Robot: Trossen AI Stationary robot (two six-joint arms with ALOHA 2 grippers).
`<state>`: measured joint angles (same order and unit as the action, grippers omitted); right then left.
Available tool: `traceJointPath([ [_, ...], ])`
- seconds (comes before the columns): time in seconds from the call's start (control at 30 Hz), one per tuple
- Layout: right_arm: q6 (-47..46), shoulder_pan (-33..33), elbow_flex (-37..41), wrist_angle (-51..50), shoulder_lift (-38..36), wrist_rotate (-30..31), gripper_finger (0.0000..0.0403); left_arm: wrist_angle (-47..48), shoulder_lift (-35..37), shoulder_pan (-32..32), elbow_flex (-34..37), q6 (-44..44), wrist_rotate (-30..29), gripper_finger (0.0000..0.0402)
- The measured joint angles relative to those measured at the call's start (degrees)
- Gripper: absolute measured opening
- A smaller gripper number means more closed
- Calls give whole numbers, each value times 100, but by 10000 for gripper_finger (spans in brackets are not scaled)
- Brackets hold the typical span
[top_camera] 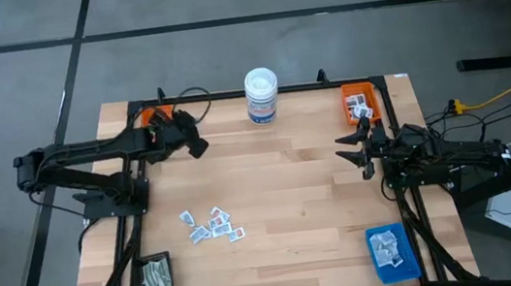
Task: Pick & Place First Aid Supplies
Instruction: Put the orange ointment pack into the left orange bin
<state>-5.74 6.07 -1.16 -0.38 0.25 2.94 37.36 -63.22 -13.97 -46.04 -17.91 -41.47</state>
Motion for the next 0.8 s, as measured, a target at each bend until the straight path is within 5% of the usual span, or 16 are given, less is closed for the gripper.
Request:
traceJointPath([
  [0.4,0,-1,0,0,1,0,191,1140,0,-1493,0,-550,247,2],
  [0.8,0,0,0,-2,-1,0,191,1858,-2,-2219,0,-739,814,2],
])
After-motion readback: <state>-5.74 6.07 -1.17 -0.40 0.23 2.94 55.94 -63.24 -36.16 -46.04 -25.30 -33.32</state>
